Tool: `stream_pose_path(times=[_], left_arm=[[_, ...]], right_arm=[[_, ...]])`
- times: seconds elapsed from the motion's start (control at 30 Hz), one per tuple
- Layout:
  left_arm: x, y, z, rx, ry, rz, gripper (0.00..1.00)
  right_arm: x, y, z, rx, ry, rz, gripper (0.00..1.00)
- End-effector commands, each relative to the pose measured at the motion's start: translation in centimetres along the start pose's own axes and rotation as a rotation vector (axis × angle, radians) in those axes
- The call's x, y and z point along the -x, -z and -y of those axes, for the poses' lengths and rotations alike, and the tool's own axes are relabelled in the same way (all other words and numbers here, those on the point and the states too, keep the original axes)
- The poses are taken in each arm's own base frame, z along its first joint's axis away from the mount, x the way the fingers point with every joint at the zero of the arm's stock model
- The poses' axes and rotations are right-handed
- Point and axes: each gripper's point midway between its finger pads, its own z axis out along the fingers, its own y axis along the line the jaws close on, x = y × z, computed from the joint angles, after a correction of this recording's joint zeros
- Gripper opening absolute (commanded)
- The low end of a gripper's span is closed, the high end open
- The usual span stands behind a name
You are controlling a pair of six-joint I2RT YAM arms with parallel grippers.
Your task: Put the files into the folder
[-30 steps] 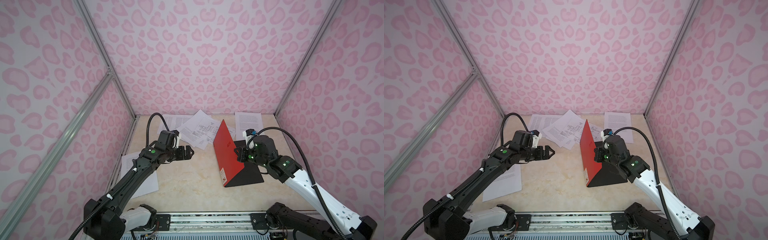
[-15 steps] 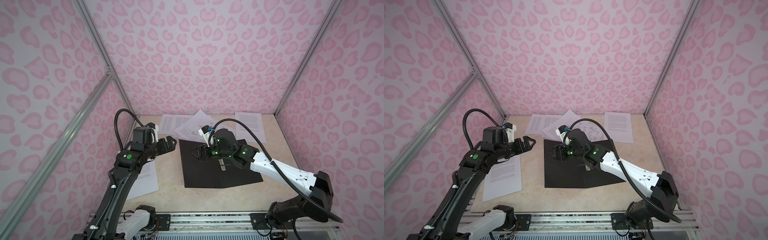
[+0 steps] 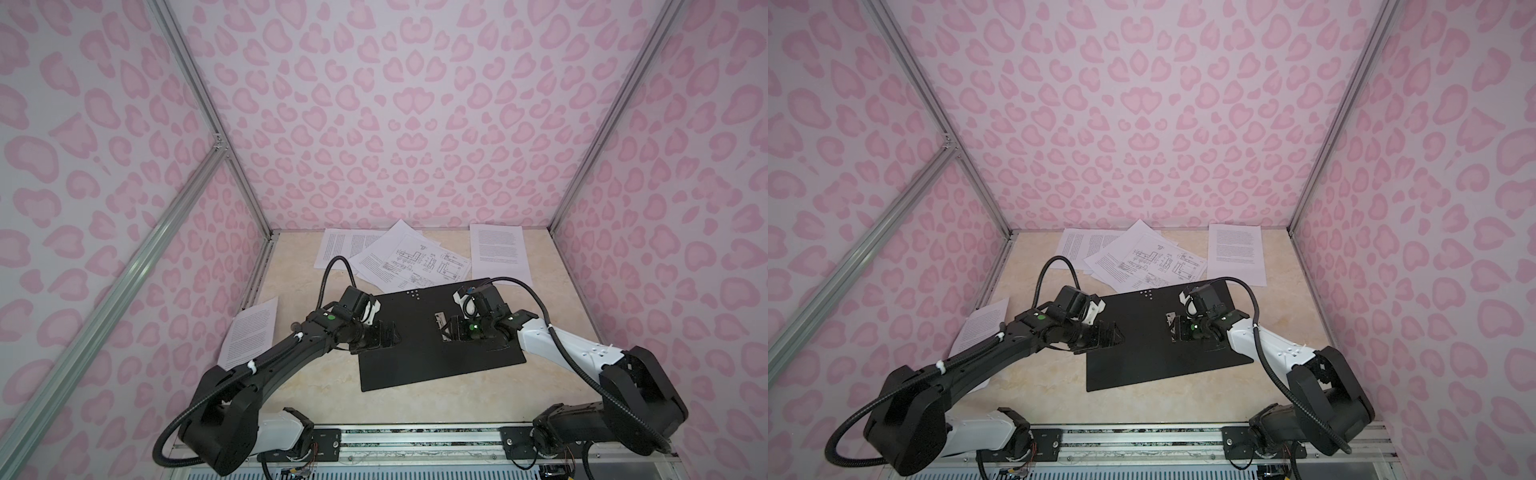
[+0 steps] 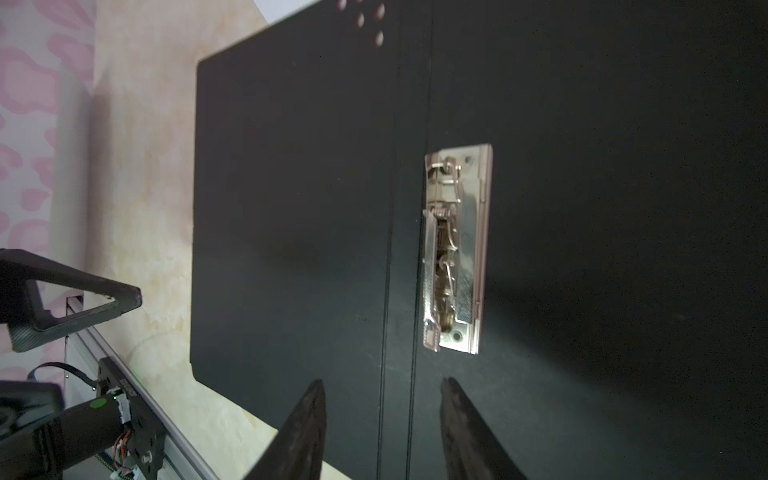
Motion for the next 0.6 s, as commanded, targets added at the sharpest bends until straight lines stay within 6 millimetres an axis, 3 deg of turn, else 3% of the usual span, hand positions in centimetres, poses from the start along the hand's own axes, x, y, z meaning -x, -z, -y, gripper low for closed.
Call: stream_pose_path(times=[0.0, 0.2, 0.4, 0.57], left_arm=[[0.5, -3.1, -0.1, -0.017, 0.026, -0.001, 0.98], [-0.9, -6.2, -4.1, 0.103, 0.075, -0.063, 0.95], [-2.4, -7.2, -6.7, 0.177, 0.107, -0.086, 0.94], [-3.2, -7.3, -8.1, 0.224, 0.122, -0.094, 0.93]], right_arm=[[-0.4, -1.7, 1.0, -0.012, 0.016, -0.022, 0.41], [-0.8, -3.8, 2.0, -0.014, -0.018, -0.056, 0.36], [-0.7, -4.7, 2.6, 0.006, -0.056, -0.062, 0.32], [0.1, -3.9, 3.7, 0.01, -0.094, -0.03, 0.3]])
